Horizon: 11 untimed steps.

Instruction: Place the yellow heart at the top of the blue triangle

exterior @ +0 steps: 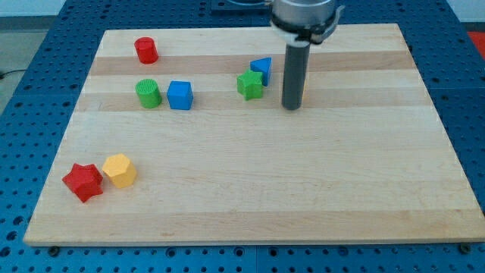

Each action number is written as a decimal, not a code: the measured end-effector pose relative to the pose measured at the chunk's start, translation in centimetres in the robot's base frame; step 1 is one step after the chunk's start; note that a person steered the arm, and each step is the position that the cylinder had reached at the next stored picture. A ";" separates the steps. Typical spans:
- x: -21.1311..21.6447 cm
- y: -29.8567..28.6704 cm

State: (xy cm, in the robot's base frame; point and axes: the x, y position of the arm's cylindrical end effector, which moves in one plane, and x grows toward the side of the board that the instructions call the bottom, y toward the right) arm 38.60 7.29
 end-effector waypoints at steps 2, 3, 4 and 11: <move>-8.2 2.2; -9.8 2.9; -10.7 5.9; -7.3 -4.2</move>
